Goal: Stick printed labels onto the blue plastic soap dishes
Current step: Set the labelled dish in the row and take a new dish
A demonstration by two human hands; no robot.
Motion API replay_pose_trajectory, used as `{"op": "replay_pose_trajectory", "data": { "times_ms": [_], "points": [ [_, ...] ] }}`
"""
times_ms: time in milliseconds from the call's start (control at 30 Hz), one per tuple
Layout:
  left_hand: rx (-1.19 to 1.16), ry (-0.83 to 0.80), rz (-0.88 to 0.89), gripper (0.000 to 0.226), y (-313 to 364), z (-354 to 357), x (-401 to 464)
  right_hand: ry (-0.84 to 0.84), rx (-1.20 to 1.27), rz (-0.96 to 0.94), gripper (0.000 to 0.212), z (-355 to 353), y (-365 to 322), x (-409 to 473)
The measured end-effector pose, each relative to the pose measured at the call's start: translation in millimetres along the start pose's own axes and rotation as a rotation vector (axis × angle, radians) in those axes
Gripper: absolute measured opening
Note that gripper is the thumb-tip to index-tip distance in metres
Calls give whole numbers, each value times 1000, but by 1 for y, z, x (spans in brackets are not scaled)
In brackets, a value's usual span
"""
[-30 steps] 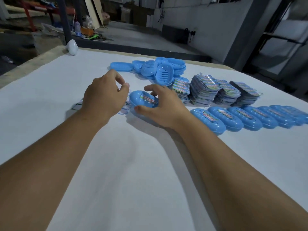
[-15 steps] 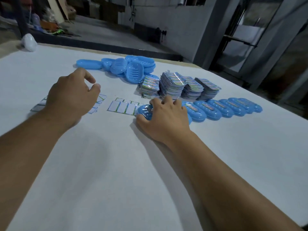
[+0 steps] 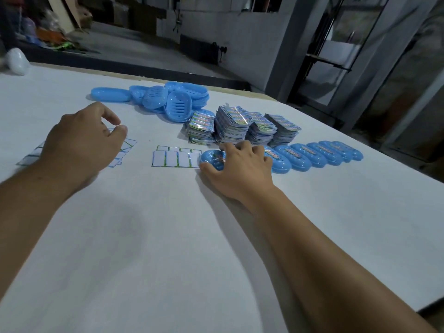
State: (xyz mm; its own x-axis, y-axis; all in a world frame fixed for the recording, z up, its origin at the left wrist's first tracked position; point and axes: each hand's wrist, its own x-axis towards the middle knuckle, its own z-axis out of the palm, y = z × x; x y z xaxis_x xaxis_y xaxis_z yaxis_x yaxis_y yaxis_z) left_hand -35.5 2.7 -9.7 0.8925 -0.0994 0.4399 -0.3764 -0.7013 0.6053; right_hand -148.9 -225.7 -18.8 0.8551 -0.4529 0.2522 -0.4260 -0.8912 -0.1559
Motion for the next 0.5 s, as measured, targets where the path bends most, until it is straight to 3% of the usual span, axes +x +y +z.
{"op": "replay_pose_trajectory", "data": {
  "times_ms": [500],
  "points": [
    [90, -101, -43, 12, -14, 4, 11, -22, 31, 41, 53, -1, 8, 18]
  ]
}}
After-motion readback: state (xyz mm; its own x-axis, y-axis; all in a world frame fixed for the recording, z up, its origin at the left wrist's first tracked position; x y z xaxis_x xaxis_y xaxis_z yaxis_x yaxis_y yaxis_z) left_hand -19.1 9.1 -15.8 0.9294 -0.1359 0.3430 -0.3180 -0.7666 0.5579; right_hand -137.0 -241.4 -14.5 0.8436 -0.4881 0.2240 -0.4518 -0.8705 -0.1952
